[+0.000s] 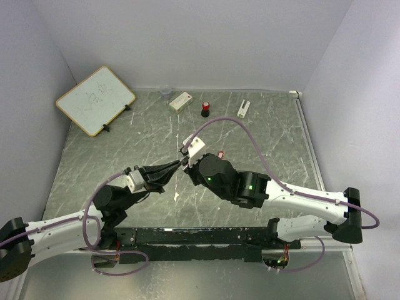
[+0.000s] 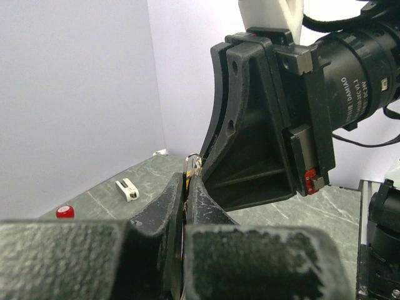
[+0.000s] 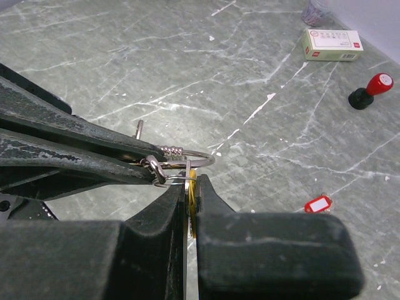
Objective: Remove the keys from the keyring
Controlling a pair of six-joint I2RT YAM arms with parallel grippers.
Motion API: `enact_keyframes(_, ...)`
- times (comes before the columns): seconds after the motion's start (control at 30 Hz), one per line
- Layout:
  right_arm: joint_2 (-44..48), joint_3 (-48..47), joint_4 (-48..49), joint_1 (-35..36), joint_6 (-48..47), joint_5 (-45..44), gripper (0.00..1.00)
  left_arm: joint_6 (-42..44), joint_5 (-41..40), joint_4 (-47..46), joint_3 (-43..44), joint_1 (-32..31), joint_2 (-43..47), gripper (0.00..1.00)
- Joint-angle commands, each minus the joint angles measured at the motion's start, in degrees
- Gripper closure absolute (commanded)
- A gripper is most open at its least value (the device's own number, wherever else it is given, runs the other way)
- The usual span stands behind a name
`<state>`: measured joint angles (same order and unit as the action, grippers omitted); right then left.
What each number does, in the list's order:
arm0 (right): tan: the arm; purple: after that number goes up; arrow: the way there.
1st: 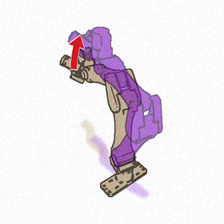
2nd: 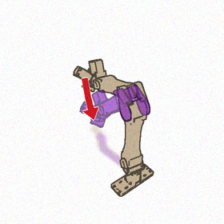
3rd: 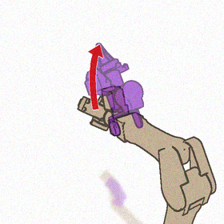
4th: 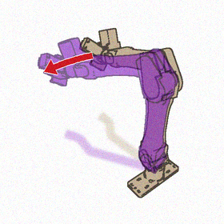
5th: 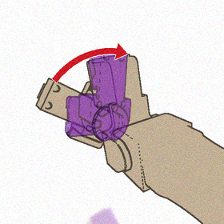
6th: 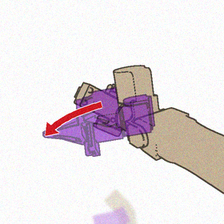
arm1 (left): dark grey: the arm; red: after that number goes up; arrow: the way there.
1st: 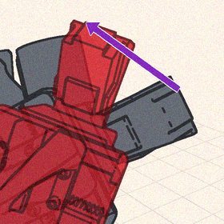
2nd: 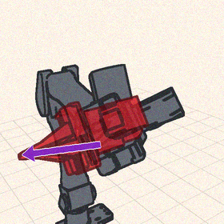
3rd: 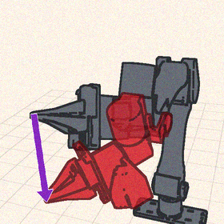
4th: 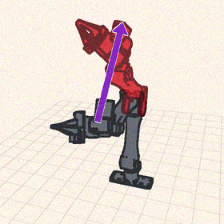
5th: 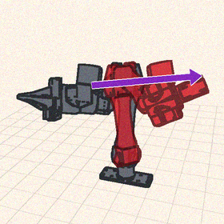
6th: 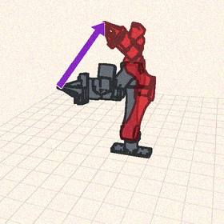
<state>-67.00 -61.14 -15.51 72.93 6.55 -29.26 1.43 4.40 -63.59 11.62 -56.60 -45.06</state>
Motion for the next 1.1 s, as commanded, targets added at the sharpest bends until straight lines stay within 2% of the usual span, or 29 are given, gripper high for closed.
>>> enact_keyframes(0.0,-0.5,2.4,-3.7,-3.7,-2.2,-7.8,1.0,-3.0,6.0,-11.3,3.8,-0.3,3.5,0.93)
enact_keyframes(0.33,-0.9,3.4,-0.3,-4.3,-1.4,-2.6,1.0,-4.7,6.3,-17.9,3.8,-0.3,-1.4,0.93)
enact_keyframes(0.57,0.2,3.3,-1.6,-4.3,-1.5,-4.9,1.0,-2.5,2.2,-10.5,3.7,-0.3,1.0,0.93)
enact_keyframes(0.67,0.8,2.0,-3.7,-4.3,-1.2,-6.1,1.0,-1.6,0.1,-3.9,4.0,-0.3,3.1,0.93)
enact_keyframes(0.7,1.0,1.3,-4.5,-4.3,-1.3,-6.5,1.0,-1.6,-0.8,-1.6,4.2,-0.3,3.8,0.92)
enact_keyframes(0.8,1.3,-0.9,-7.0,-4.2,-1.6,-7.4,1.0,-1.9,-2.4,4.0,3.7,-0.3,5.3,0.78)
enact_keyframes(1.07,-0.1,-6.3,-12.5,-4.2,-2.4,-8.3,1.0,-4.3,-4.8,6.2,-0.3,-0.3,6.2,0.7)
